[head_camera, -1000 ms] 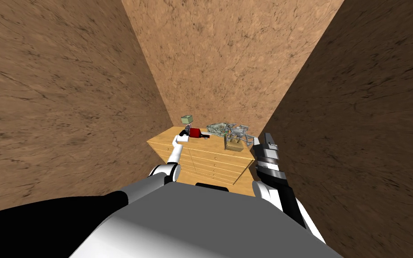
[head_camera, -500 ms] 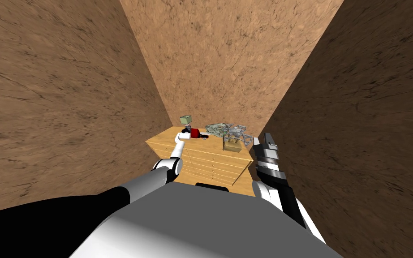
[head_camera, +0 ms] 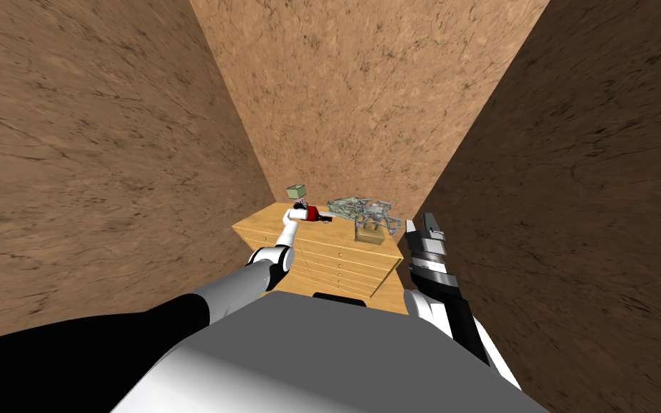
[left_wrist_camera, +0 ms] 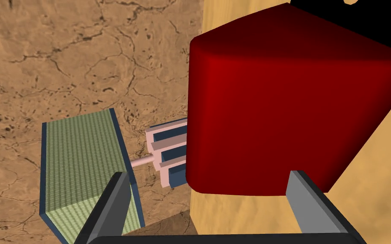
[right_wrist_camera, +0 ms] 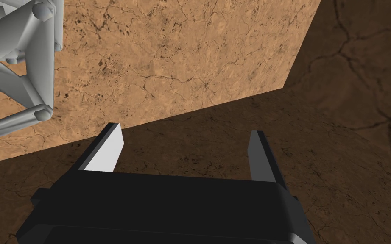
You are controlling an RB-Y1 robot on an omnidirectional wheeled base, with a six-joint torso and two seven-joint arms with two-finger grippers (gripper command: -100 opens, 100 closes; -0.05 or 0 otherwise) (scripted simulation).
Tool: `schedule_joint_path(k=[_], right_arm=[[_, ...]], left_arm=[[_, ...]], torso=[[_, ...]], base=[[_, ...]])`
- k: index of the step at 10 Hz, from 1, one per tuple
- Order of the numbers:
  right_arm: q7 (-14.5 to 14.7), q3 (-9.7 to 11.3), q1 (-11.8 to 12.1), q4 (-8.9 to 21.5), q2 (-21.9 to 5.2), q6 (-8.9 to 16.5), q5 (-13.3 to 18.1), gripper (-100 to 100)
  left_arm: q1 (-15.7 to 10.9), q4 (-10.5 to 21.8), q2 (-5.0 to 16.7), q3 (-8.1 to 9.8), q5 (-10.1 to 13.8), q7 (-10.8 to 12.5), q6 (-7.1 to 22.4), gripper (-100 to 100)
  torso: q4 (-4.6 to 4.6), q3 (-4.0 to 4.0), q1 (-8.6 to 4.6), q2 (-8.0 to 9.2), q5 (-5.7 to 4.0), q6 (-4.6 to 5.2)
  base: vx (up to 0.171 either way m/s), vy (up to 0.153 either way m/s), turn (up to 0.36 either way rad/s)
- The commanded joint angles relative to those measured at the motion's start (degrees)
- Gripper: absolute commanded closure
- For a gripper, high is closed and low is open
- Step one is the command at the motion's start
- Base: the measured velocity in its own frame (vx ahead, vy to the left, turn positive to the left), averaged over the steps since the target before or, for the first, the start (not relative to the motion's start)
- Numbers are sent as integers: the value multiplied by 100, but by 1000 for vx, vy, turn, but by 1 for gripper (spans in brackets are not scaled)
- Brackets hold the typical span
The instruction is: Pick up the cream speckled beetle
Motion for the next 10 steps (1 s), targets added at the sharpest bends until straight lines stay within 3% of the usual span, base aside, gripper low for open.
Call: schedule_joint_path(k=[1,2,3,5,6,7,10], right_arm=[[0,0,0,0,0,0,0,0],[0,0,0,0,0,0,0,0],[0,0,0,0,0,0,0,0],[0,0,0,0,0,0,0,0],[0,0,0,0,0,0,0,0],[0,0,0,0,0,0,0,0],[0,0,0,0,0,0,0,0]], left_arm=[[-141,286,17,10,18,36,118,-100],[-141,326,17,10,18,36,118,-100],[-369,533,27,21,41,97,354,-100],[-369,639,27,21,41,97,354,-100],[-583,846,36,26,66,157,580,-100],[-583,941,36,26,66,157,580,-100],[-962,1404,52,21,121,269,998,-100]], torso=[[0,0,0,0,0,0],[-1,0,0,1,0,0],[0,1,10,3,2,-1],[0,1,8,3,2,-1],[0,2,14,5,3,-2],[1,2,10,4,2,-1],[0,1,6,3,1,-1]], base=[[16,-54,7],[9,-26,-3],[12,-34,11],[8,-26,4],[7,-31,11],[10,-35,5],[12,-44,7]])
